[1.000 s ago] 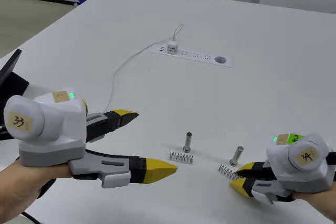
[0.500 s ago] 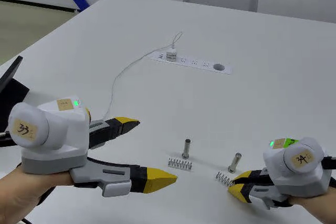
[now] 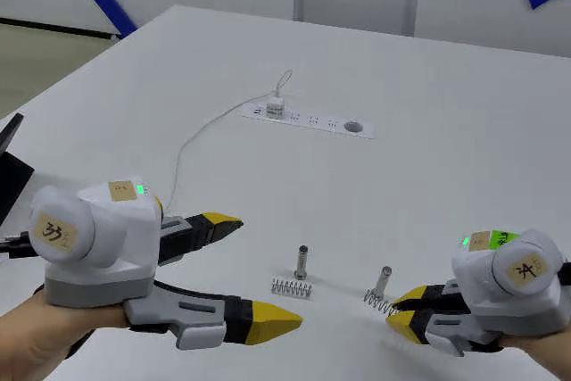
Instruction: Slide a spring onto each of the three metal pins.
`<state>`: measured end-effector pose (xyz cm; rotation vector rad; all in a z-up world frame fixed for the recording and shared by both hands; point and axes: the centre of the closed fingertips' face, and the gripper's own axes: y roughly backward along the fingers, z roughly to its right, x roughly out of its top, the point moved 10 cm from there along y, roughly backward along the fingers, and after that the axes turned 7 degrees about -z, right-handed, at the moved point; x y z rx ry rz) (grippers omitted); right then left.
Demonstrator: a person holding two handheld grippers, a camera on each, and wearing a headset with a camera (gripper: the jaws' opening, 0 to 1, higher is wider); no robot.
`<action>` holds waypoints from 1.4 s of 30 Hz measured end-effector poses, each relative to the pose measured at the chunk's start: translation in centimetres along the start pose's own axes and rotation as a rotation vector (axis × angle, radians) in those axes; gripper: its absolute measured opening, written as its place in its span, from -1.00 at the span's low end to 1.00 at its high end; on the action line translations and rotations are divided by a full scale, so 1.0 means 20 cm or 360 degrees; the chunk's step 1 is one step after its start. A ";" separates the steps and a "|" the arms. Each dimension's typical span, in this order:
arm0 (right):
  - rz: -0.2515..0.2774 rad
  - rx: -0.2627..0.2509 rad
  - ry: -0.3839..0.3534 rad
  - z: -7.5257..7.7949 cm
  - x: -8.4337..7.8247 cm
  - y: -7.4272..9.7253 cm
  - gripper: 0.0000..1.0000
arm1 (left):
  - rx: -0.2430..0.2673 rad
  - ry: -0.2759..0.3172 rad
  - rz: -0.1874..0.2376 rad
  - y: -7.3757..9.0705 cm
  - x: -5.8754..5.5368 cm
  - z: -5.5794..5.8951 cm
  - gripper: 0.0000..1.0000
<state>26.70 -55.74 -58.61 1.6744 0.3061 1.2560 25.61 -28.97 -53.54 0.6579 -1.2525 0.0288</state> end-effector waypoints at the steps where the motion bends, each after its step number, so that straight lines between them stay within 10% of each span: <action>1: 0.0004 -0.0003 0.0010 0.00 0.00 0.01 -0.79 | -0.0007 -0.0007 -0.0005 -0.01 0.00 0.01 0.71; 22: 0.0059 0.0007 0.0214 -0.14 0.06 0.29 -0.79 | -0.0180 -0.0150 -0.0027 -0.16 0.05 0.16 0.47; 42: 0.0059 0.0081 0.0440 -0.28 0.15 0.35 -0.79 | -0.0316 -0.0312 -0.0079 -0.28 0.08 0.26 0.16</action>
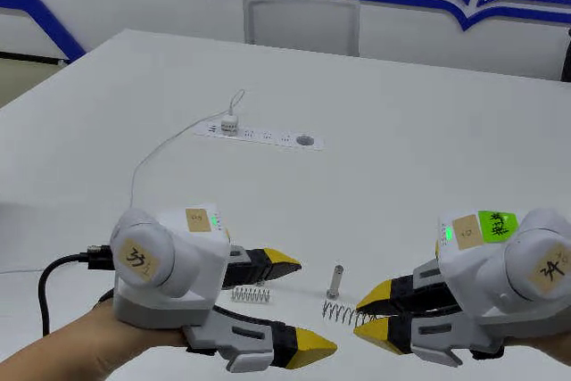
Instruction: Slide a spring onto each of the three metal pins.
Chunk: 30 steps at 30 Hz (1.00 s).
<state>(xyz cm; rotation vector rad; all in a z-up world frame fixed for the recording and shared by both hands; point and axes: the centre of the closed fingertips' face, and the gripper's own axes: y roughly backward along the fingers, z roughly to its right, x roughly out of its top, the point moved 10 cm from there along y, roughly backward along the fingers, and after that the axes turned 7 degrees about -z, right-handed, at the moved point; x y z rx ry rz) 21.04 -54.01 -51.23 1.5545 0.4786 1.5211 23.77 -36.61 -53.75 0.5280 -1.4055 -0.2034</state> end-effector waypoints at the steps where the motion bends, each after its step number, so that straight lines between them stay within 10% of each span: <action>1: -0.0002 -0.0001 0.0007 0.00 0.00 0.00 -0.79 | -0.0001 -0.0005 0.0002 0.00 0.00 0.00 0.14; 30: 0.0035 0.0034 0.0067 -0.04 0.01 0.02 -0.79 | -0.0170 -0.0114 0.0001 -0.04 0.03 0.05 -0.59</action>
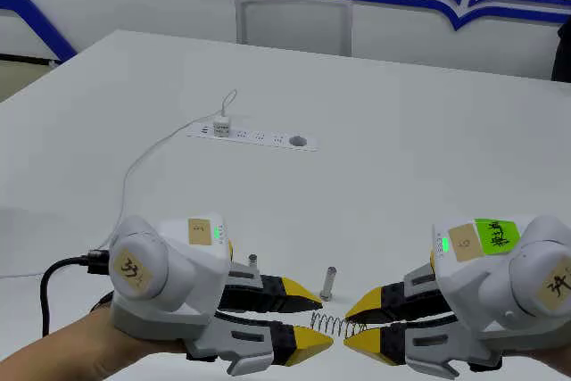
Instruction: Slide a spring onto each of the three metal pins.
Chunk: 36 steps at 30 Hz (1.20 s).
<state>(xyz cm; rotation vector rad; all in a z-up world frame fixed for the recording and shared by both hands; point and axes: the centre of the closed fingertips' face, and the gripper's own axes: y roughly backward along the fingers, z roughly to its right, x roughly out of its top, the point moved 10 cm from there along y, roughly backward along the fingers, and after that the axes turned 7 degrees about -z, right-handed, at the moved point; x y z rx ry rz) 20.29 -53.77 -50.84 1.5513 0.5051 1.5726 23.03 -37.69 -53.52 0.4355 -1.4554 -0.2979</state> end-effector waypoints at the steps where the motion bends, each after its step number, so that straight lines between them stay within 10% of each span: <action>1: -0.0001 -0.0002 0.0003 0.00 0.00 0.00 -0.79 | -0.0006 -0.0002 0.0003 0.00 0.00 0.00 -0.63; 20: -0.0033 0.0004 0.0127 -0.01 0.01 0.00 -0.79 | -0.0041 -0.0273 -0.0109 -0.01 0.03 0.02 -0.80; 36: 0.0014 0.0013 0.0075 0.01 0.00 0.00 -0.68 | -0.0067 -0.0199 -0.0051 0.01 0.03 0.02 -0.81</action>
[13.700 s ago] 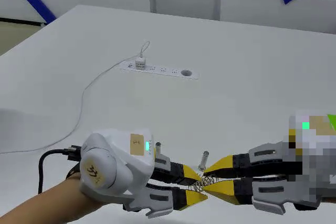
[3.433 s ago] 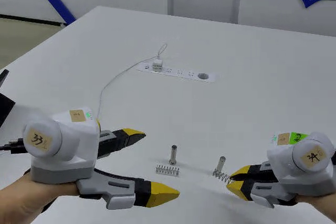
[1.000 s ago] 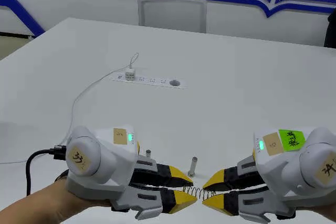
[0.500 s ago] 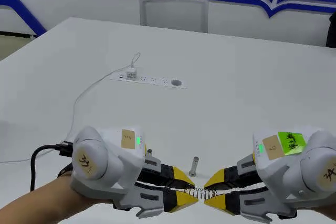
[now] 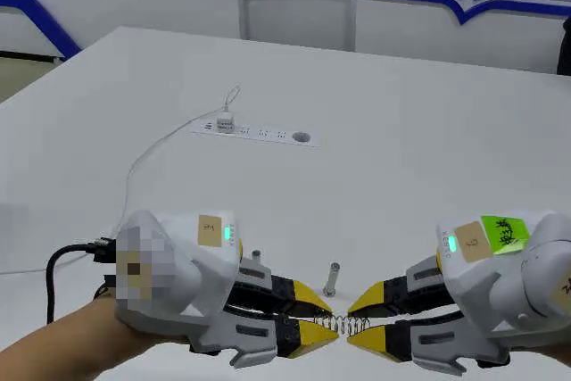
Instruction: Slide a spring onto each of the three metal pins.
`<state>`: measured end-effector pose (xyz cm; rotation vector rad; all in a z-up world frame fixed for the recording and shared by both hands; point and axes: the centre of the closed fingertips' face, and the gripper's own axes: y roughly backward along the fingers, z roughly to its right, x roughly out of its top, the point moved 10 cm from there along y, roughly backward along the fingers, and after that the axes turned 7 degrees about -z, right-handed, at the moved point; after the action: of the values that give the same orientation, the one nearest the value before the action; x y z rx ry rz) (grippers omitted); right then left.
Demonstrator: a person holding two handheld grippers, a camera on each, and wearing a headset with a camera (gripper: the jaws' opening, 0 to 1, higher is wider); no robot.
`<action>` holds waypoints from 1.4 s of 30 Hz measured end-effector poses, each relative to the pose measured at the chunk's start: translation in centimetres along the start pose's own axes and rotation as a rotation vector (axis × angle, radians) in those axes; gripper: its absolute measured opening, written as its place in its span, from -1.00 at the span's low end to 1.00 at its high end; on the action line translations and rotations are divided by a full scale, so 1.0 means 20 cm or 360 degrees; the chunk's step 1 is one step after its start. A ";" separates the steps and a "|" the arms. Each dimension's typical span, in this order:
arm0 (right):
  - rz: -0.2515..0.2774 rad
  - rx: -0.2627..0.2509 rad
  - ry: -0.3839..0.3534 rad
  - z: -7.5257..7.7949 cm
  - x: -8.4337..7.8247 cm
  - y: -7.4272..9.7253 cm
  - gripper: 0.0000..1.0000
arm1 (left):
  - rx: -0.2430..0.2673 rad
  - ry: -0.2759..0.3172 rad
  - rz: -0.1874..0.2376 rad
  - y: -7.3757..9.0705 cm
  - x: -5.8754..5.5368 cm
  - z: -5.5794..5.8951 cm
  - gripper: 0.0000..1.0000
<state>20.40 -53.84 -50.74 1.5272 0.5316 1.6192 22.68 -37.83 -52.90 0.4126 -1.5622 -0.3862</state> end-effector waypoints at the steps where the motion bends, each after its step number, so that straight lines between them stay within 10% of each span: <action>1: -0.0010 0.0007 -0.0003 0.00 0.00 0.00 -0.64 | 0.0013 -0.0010 -0.0001 0.00 0.00 0.00 -0.81; 18: 0.0052 0.0020 -0.0127 0.02 -0.04 0.01 -0.77 | 0.0009 -0.0039 0.0007 0.00 0.01 -0.01 -0.81; 24: 0.0236 0.0068 -0.0169 0.02 0.00 0.06 -0.78 | 0.0026 -0.0067 -0.0040 0.00 0.00 -0.01 -0.81; 42: 0.0402 0.0102 -0.0319 0.01 0.07 0.05 -0.78 | 0.0050 0.0052 0.0002 -0.01 -0.02 0.00 -0.81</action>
<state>20.50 -53.37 -49.12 1.8409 0.2918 1.6224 22.64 -37.75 -53.40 0.4406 -1.5384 -0.3528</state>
